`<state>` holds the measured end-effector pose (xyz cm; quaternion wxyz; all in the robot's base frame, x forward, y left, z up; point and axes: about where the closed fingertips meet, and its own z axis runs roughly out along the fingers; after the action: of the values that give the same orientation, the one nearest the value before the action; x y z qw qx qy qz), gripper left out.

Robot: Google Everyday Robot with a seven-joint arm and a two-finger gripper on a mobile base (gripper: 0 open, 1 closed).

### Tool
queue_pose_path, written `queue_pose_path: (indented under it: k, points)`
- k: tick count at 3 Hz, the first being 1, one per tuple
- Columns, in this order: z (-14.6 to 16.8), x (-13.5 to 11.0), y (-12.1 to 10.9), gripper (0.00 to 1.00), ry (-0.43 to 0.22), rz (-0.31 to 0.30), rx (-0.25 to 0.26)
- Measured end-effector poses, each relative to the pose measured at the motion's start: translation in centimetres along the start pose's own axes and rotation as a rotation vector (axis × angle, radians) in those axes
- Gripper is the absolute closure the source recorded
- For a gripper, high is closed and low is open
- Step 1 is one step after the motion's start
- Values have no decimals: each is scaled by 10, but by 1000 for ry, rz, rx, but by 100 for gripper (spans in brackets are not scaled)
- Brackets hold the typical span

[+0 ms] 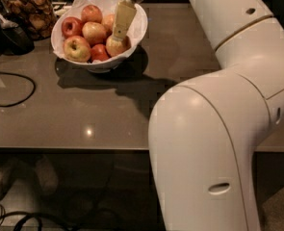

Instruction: Pick apple from white bowl

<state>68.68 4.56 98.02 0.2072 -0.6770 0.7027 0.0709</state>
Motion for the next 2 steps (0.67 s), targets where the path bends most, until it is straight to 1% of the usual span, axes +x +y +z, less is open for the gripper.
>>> queue_pose_path:
  k: [2]
  points:
    - [18,7,-2,32,15,34,-33]
